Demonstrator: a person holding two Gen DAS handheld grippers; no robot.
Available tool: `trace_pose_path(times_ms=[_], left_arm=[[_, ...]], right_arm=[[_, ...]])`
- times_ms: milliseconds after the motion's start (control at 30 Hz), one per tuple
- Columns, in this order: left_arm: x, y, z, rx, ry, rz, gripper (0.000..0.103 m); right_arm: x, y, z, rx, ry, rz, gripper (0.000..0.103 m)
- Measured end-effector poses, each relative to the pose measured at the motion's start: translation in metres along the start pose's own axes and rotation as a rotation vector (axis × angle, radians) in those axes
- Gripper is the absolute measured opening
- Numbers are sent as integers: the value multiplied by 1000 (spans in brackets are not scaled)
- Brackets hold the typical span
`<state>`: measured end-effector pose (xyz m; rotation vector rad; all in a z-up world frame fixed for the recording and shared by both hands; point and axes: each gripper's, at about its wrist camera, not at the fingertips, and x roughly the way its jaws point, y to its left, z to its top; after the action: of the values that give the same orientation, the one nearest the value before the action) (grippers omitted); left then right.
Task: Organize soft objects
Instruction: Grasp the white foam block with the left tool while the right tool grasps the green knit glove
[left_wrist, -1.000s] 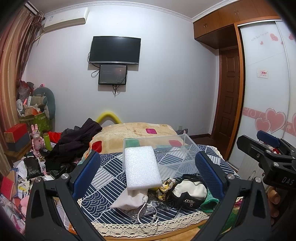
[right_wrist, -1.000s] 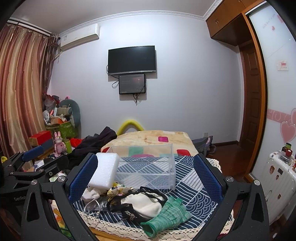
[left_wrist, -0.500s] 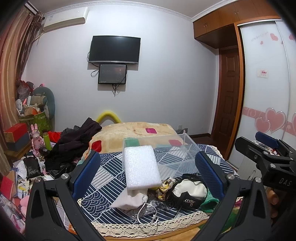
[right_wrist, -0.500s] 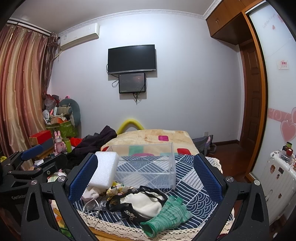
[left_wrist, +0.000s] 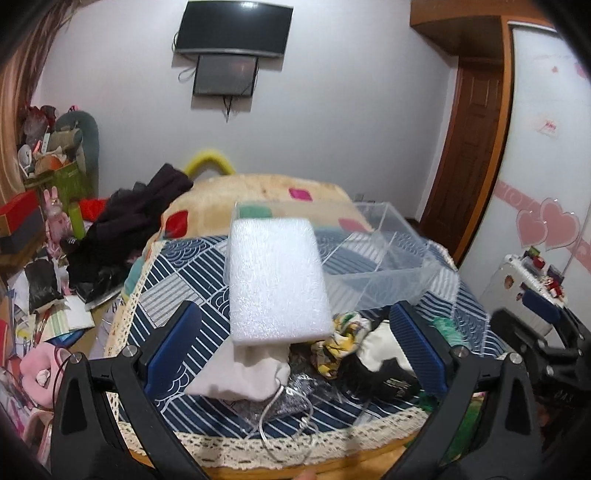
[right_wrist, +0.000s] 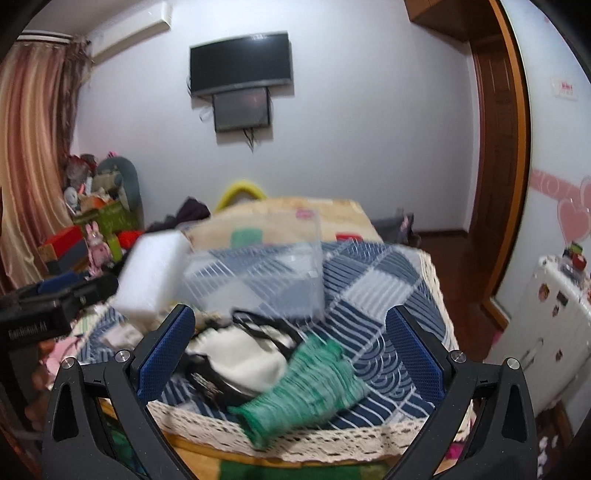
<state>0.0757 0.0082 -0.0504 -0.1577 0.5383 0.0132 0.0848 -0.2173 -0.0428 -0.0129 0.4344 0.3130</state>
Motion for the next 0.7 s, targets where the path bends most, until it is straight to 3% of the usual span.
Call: trace_pose_path(times_ms=[400, 433, 500, 533, 600, 700], left_arm=[[68, 4, 2, -16, 105, 66, 103], [71, 6, -1, -19, 114, 63, 103], [73, 9, -6, -18, 112, 68, 102], [72, 9, -7, -14, 109, 71, 98], [73, 8, -11, 7, 113, 73, 81], [70, 8, -15, 12, 104, 74, 81]], right_arm=[[44, -43, -29, 142, 235, -6, 100], [47, -42, -30, 146, 256, -2, 96], [52, -41, -36, 148, 289, 11, 74], [55, -40, -38, 146, 297, 23, 70], [61, -38, -45, 147, 329, 46, 59], [59, -36, -48, 148, 320, 57, 44]])
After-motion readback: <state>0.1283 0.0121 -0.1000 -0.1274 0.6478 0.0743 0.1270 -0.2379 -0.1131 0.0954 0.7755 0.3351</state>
